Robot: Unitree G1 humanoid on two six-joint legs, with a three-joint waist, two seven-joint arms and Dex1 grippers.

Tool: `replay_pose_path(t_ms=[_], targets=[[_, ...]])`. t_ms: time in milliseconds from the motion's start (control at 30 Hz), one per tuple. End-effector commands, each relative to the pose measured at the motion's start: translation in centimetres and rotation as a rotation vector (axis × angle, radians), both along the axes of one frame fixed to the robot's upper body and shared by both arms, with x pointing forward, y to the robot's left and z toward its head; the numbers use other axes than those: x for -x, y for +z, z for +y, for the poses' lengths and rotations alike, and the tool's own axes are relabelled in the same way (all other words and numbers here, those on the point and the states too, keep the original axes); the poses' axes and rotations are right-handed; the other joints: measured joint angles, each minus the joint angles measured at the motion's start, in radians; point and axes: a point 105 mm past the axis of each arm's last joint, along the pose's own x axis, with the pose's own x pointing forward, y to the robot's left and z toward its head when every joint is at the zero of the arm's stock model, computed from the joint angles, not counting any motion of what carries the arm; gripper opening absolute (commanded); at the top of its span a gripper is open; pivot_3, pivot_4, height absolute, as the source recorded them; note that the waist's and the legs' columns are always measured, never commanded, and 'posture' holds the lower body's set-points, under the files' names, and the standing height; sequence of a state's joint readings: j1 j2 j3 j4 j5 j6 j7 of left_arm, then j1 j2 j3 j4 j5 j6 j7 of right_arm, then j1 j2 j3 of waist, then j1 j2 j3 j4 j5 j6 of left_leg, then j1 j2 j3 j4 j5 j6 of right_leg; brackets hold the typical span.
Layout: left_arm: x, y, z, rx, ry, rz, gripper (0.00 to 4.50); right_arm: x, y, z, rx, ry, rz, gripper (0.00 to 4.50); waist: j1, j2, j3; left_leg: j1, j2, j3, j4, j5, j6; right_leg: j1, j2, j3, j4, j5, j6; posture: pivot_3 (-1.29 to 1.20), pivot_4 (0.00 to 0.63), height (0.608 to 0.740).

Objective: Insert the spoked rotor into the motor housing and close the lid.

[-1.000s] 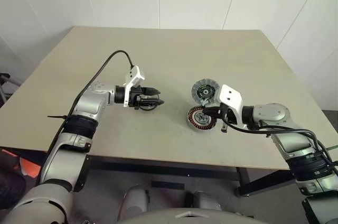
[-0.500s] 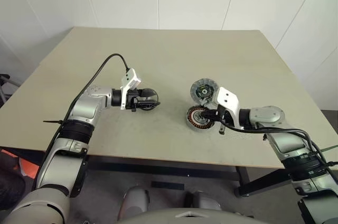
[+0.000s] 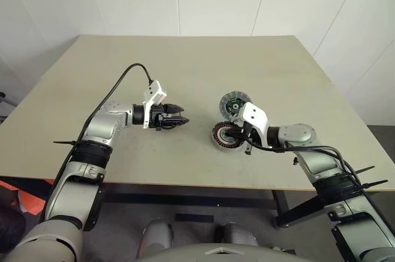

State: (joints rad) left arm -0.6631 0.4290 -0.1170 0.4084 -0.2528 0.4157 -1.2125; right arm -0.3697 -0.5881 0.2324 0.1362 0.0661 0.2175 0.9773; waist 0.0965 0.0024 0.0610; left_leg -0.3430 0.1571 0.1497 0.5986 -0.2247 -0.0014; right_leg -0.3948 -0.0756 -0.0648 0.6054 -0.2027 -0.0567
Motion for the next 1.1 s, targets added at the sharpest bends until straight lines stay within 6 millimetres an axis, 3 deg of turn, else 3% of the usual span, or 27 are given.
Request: replay_pose_path(t_ms=[33,100,300,400,500,700,833,1000,1100], targets=[[-0.2,1.2,-0.1,0.009,-0.003,-0.042,2.76,1.1,-1.7,0.0,0.056,0.035,0.049,0.03,0.000,0.000,0.000,0.000,0.000,0.000,0.000,0.000,0.000,0.000,0.000,0.000,0.000,0.000,0.000,0.00,0.000,0.740],[-0.2,1.2,-0.1,0.007,-0.002,-0.041,2.76,1.1,-1.4,-0.1,0.046,0.033,0.045,0.03,0.001,0.000,0.000,0.000,0.000,0.000,0.000,0.000,0.001,0.001,0.000,0.000,0.000,0.000,0.000,0.00,0.000,0.740],[0.0,0.9,-0.5,0.007,-0.008,-0.038,2.76,0.1,2.6,1.0,-0.191,-0.024,0.034,0.03,0.000,-0.001,0.000,-0.001,0.000,0.000,0.000,-0.001,0.002,0.000,0.000,0.000,-0.001,0.003,-0.006,0.00,0.000,0.740],[0.0,0.9,-0.6,0.008,-0.010,-0.038,2.76,0.1,3.4,1.3,-0.222,-0.019,0.036,0.03,0.001,0.000,0.000,-0.004,0.000,0.000,0.000,-0.001,0.003,-0.004,0.000,0.000,0.000,0.003,-0.006,0.00,0.000,0.740],[0.1,0.9,-0.6,0.006,-0.011,-0.037,2.76,0.5,3.1,1.3,-0.211,-0.008,0.057,0.03,0.001,0.000,0.000,-0.004,0.000,0.000,0.000,-0.001,0.003,-0.004,0.000,0.000,-0.001,0.003,-0.006,0.00,0.000,0.740],[0.0,0.8,-0.6,0.000,-0.008,-0.039,2.76,1.2,0.7,1.2,-0.095,0.017,0.066,0.03,0.002,-0.001,0.000,-0.005,0.000,0.000,0.000,-0.001,0.003,-0.005,0.000,0.000,-0.001,0.003,-0.006,0.00,0.000,0.740],[0.0,0.8,-0.5,-0.005,-0.007,-0.042,2.76,1.4,-1.3,0.1,0.000,0.012,0.067,0.03,0.000,-0.001,0.000,-0.005,0.000,0.000,0.000,-0.001,0.002,-0.004,0.000,0.000,-0.001,0.001,-0.002,0.00,0.000,0.740],[-0.1,0.7,-0.4,-0.008,-0.001,-0.043,2.76,1.5,-0.9,0.1,-0.043,0.005,0.077,0.03,0.001,-0.001,0.000,-0.002,0.000,0.000,0.000,-0.001,0.002,-0.001,0.000,0.000,-0.001,0.000,0.000,0.00,0.000,0.740],[-0.1,0.7,-0.4,-0.008,-0.001,-0.044,2.76,0.9,2.1,1.1,-0.237,-0.029,0.092,0.03,0.001,-0.001,0.000,-0.001,0.000,0.000,0.000,-0.001,0.002,0.000,0.000,0.000,-0.001,0.000,0.000,0.00,0.000,0.740]])
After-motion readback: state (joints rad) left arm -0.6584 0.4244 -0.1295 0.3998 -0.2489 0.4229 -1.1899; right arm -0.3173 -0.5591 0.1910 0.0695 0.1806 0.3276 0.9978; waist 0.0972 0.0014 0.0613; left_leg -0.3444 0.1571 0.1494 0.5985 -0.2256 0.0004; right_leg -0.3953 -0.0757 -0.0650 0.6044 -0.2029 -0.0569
